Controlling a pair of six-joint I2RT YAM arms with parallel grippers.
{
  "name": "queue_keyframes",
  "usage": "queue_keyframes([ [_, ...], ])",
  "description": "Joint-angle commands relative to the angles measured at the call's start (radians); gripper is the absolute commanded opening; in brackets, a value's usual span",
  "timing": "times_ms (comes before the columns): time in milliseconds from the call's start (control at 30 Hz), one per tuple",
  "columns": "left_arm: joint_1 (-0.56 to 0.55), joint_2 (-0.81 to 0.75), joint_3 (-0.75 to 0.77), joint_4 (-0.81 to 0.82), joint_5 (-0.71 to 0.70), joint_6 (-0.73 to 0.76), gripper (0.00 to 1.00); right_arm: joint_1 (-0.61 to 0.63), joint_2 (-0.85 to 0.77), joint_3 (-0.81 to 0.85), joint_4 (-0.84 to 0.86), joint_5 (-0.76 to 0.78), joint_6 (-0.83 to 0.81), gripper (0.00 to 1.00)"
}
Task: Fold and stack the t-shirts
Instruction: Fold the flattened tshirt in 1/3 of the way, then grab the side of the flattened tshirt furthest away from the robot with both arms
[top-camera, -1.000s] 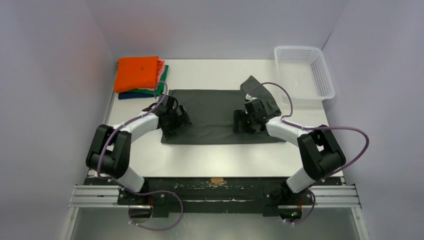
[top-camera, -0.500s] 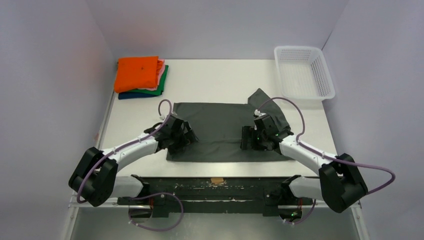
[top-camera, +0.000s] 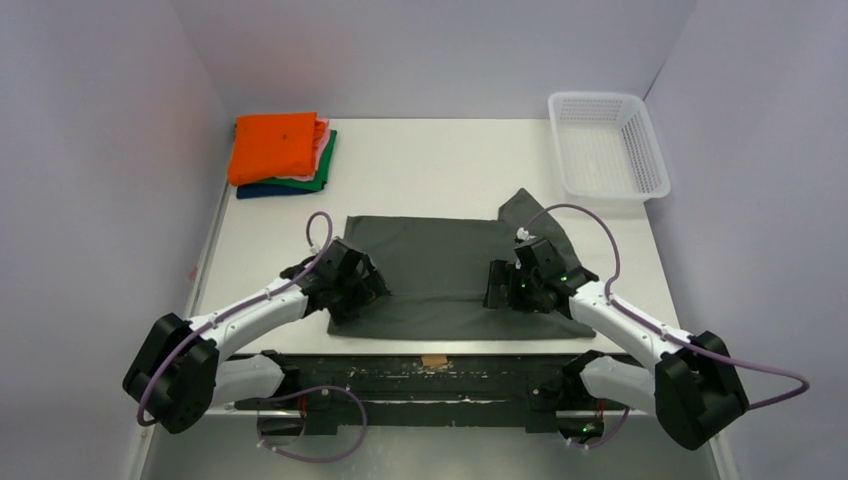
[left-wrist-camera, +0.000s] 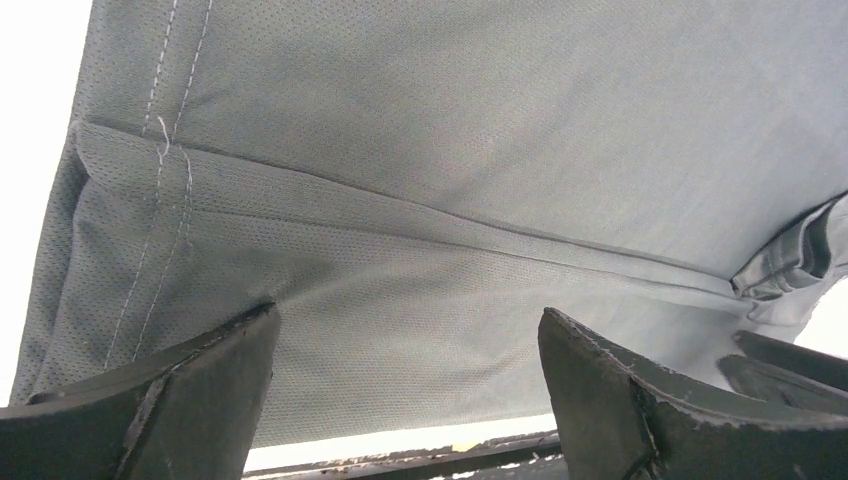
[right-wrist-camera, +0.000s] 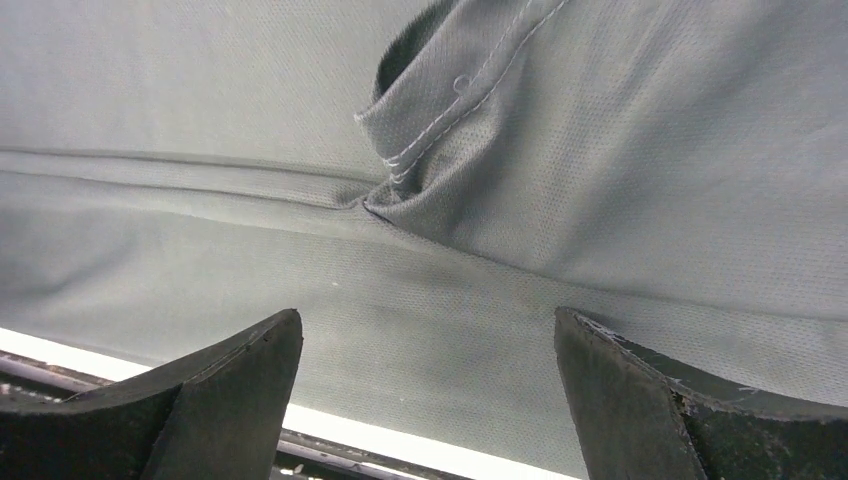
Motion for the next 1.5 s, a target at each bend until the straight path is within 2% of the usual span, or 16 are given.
queue_keyframes([
  [0,-0.005,0.01,0.017,-0.199,-0.051,0.04,1.0,0.006,-0.077,0.07,0.042,0.003,0.044,0.95],
  [67,-0.005,0.002,0.084,-0.227,-0.076,0.073,1.0,0.007,-0.093,0.111,0.064,0.036,0.055,0.95],
  [133,-0.003,-0.008,0.153,-0.25,-0.111,0.107,1.0,0.006,-0.09,0.169,0.06,0.139,0.058,0.96],
  [267,0.027,-0.006,0.286,-0.298,-0.207,0.185,1.0,0.0,-0.031,0.269,0.07,0.261,0.066,0.97],
  [400,0.205,0.055,0.369,-0.232,-0.169,0.297,1.0,-0.055,0.079,0.35,0.069,0.27,0.07,0.98],
  [567,0.347,0.296,0.547,-0.172,-0.162,0.382,1.0,-0.086,0.176,0.402,0.131,0.219,0.057,0.96],
  [633,0.389,0.413,0.628,-0.141,-0.117,0.402,0.95,-0.09,0.214,0.425,0.128,0.218,0.041,0.96],
  [733,0.434,0.584,0.779,-0.152,-0.041,0.416,0.83,-0.094,0.266,0.455,0.112,0.212,0.026,0.95],
  [933,0.442,0.781,0.931,-0.184,-0.031,0.438,0.72,-0.102,0.294,0.461,0.111,0.194,0.014,0.94],
  [1000,0.441,0.791,0.942,-0.187,-0.019,0.437,0.64,-0.104,0.295,0.457,0.112,0.192,0.012,0.94],
  [1067,0.442,0.791,0.941,-0.193,-0.011,0.434,0.59,-0.105,0.295,0.455,0.108,0.19,0.011,0.93],
  [1267,0.441,0.789,0.937,-0.228,0.017,0.431,0.54,-0.112,0.281,0.438,0.109,0.2,0.007,0.93],
  [1467,0.433,0.858,0.937,-0.184,0.103,0.373,0.48,-0.116,0.258,0.428,0.112,0.191,0.001,0.93],
])
